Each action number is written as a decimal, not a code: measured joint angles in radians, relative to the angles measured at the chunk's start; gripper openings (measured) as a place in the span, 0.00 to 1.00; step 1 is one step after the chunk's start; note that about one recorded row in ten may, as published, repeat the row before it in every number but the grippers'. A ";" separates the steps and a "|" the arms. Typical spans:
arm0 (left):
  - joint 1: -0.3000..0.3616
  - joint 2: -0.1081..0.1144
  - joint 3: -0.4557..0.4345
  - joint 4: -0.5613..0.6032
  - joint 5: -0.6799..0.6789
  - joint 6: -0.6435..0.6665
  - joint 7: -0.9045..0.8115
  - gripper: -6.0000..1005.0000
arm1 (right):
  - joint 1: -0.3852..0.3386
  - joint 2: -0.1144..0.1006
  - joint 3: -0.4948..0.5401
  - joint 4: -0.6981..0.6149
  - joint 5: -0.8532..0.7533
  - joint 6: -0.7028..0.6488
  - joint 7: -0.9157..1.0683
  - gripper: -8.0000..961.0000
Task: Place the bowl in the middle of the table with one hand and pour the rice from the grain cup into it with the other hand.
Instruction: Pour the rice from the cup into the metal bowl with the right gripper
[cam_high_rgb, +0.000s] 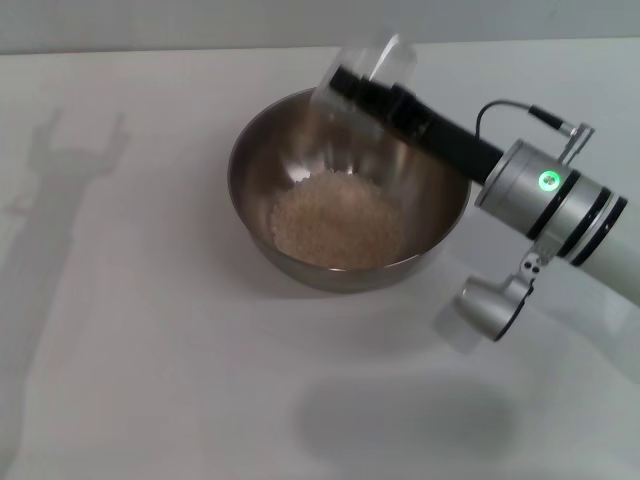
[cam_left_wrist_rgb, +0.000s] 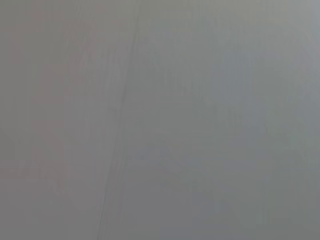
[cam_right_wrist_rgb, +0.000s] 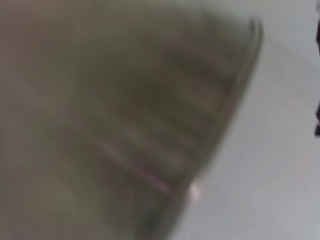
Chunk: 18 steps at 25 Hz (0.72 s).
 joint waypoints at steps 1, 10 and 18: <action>0.000 0.000 0.000 0.000 0.000 0.000 0.000 0.86 | 0.002 -0.001 0.020 -0.003 0.000 -0.011 0.000 0.02; -0.007 0.000 0.000 0.000 0.000 -0.004 -0.001 0.86 | -0.005 -0.001 0.034 -0.004 -0.011 -0.011 0.004 0.01; -0.008 0.000 0.000 0.000 0.003 -0.004 -0.001 0.86 | -0.035 0.001 0.104 0.029 0.012 -0.029 0.060 0.01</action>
